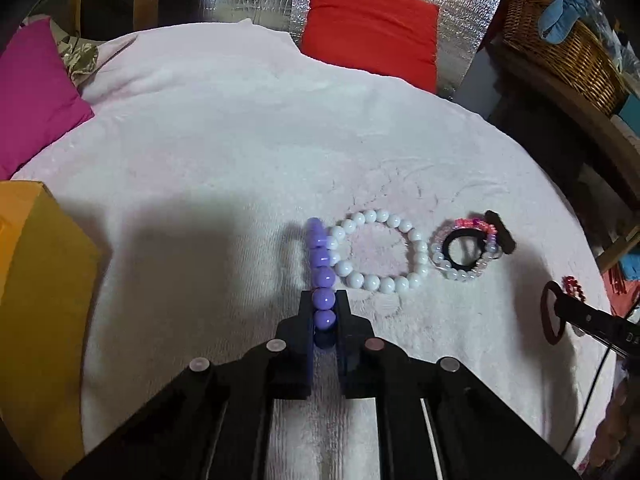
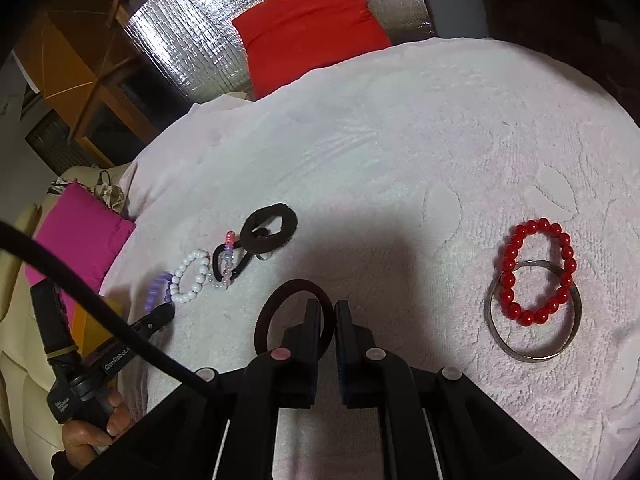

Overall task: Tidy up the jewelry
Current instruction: 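Lift and carry the purple bracelet and red bangle over the orange box with both tools, then open the left tool over the box while the right tool releases the red bangle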

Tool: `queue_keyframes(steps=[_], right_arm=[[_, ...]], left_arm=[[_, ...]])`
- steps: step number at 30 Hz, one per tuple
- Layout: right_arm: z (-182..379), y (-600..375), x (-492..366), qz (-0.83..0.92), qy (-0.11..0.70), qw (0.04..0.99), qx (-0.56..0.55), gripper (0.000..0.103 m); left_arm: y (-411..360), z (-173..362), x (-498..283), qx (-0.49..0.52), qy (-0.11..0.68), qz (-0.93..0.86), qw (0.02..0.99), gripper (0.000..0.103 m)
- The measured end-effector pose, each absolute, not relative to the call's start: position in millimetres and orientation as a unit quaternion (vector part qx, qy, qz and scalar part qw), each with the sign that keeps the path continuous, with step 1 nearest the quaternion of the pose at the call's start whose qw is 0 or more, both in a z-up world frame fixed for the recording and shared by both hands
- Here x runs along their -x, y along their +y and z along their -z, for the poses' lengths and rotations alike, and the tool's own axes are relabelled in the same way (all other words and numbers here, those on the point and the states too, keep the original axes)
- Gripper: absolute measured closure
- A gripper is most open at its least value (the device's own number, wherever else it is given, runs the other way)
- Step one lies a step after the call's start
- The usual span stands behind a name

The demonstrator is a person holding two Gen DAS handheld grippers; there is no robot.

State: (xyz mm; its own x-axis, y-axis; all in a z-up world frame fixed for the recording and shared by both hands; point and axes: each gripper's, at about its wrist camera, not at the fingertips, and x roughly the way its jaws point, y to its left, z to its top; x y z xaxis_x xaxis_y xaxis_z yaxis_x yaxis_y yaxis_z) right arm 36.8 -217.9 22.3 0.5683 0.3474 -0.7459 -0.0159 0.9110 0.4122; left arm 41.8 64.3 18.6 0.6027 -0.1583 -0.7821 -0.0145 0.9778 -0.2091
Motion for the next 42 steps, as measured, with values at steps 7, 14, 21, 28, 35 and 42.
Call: queue_keyframes(steps=[7,14,21,28,35,42], right_arm=[[-32,-209,-31,-0.114,0.443,0.871,-0.178,0.095],[-43,-187,-25,-0.143,0.426,0.876,-0.176,0.095],[-60,-137,-6,-0.199,0.409,0.873,-0.177,0.095],[-88,-54,12,-0.286,0.385,0.865,-0.15,0.095],[-87,42,21,-0.346,0.394,0.844,-0.113,0.095],[-69,107,21,-0.361,0.413,0.834,-0.065,0.095]], left_arm=[[68,-40,-18,0.095,0.419,0.051,0.901,0.094],[72,-96,35,0.089,0.352,0.056,0.93,0.093],[106,-124,79,0.075,0.315,-0.03,0.946,0.093],[183,-106,115,0.115,0.346,-0.168,0.916,0.094],[232,-75,134,0.131,0.401,-0.221,0.879,0.093],[249,-57,134,0.119,0.434,-0.234,0.862,0.093]])
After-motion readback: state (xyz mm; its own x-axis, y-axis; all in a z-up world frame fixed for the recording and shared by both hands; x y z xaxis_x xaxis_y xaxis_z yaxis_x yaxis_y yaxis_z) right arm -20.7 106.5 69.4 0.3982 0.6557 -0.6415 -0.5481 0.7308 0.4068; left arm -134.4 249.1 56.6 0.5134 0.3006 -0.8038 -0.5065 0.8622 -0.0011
